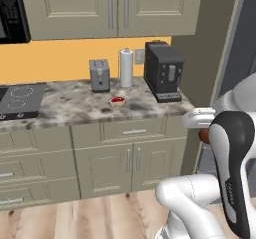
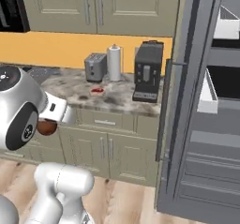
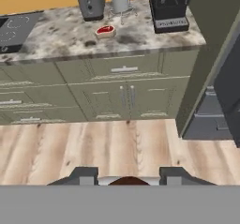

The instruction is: Open the fridge, remove the apple, tomato, and steak, and place them on any counter.

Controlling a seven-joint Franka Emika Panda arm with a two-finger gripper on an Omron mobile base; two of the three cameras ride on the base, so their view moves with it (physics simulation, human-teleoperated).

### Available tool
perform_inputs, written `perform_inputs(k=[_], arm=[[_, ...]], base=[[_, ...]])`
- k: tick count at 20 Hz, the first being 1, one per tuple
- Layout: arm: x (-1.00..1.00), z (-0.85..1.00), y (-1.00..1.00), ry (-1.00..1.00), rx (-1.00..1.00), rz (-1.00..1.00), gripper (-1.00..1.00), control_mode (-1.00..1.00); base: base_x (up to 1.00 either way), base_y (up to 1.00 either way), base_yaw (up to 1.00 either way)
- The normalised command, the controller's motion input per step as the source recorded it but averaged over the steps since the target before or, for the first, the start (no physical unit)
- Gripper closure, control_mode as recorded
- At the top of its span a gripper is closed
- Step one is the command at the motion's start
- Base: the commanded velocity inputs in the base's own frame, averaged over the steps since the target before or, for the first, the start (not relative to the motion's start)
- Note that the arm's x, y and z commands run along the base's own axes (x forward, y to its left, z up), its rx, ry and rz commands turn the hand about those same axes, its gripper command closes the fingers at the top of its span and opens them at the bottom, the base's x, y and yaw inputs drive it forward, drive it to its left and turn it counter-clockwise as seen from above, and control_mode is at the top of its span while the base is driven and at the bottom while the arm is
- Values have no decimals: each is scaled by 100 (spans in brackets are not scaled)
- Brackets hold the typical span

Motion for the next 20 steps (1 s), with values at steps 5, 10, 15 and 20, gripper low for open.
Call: perform_inputs(k=[5, 10, 15, 20], arm=[[0, 0, 0, 0, 0, 0, 100, 100], [0, 0, 0, 0, 0, 0, 100, 100], [0, 0, 0, 0, 0, 0, 100, 100], [37, -36, 0, 13, 0, 0, 100, -100]], base=[[100, 70, 0], [100, 42, 0], [94, 11, 0], [26, 0, 0]])
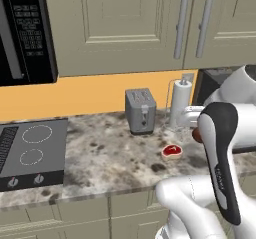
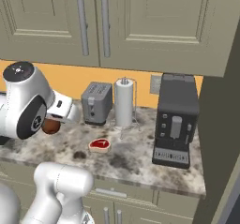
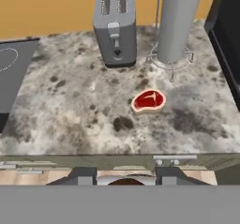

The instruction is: Open the fridge, remove the apple, tomato, and steak, and place them on any counter.

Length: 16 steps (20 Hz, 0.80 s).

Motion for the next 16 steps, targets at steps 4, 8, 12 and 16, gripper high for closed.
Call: perform_inputs(k=[4, 8, 12, 16], arm=[[-7, -81, 7, 12, -3, 0, 100, -100], [86, -72, 25, 10, 0, 0, 100, -100], [100, -44, 37, 12, 0, 0, 100, -100], [100, -52, 37, 20, 0, 0, 100, -100]], base=[[0, 0, 0], [0, 0, 0], [0, 0, 0], [0, 0, 0]])
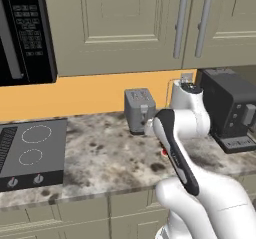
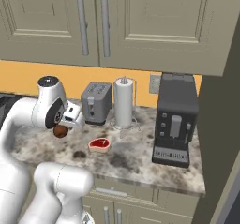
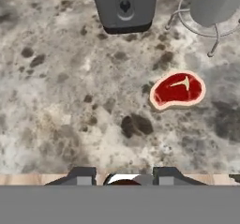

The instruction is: Open the fridge, remove the apple, tomato, and steak, and place them on any counter.

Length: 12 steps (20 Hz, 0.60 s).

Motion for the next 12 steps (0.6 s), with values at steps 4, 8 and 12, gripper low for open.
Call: perform_inputs(k=[4, 8, 12], arm=[[100, -77, 34, 21, -2, 0, 100, -100], [100, -94, 27, 20, -1, 0, 100, -100], [100, -88, 14, 19, 0, 0, 100, -100]], base=[[0, 0, 0], [0, 0, 0], [0, 0, 0]])
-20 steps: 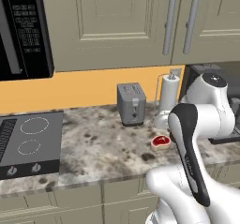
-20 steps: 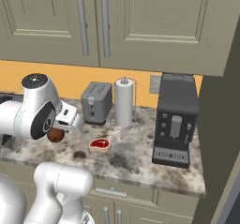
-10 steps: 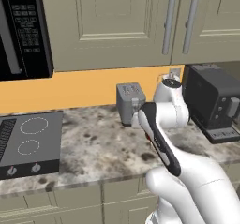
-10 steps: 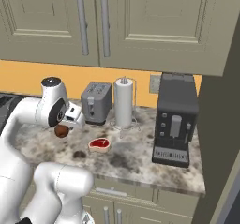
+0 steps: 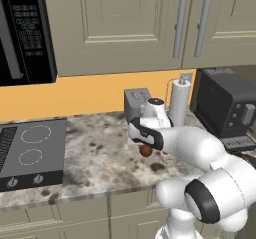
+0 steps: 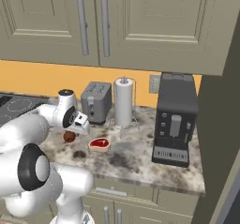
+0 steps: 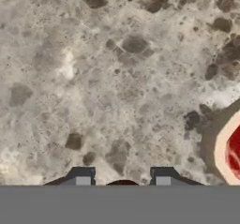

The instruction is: Open the fridge, remove the apple, tomato, and steak, and place them on any counter.

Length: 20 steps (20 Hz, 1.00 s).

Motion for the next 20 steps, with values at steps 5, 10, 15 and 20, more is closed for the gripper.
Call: perform_inputs(k=[5, 10, 15, 20], arm=[[93, -74, 5, 16, 0, 0, 100, -100], [-1, -13, 1, -3, 0, 0, -100, -100], [-4, 7, 0, -12, 0, 0, -100, -100], [-52, 87, 0, -22, -1, 0, -100, -100]], base=[[0, 0, 0], [0, 0, 0], [0, 0, 0], [0, 0, 0]])
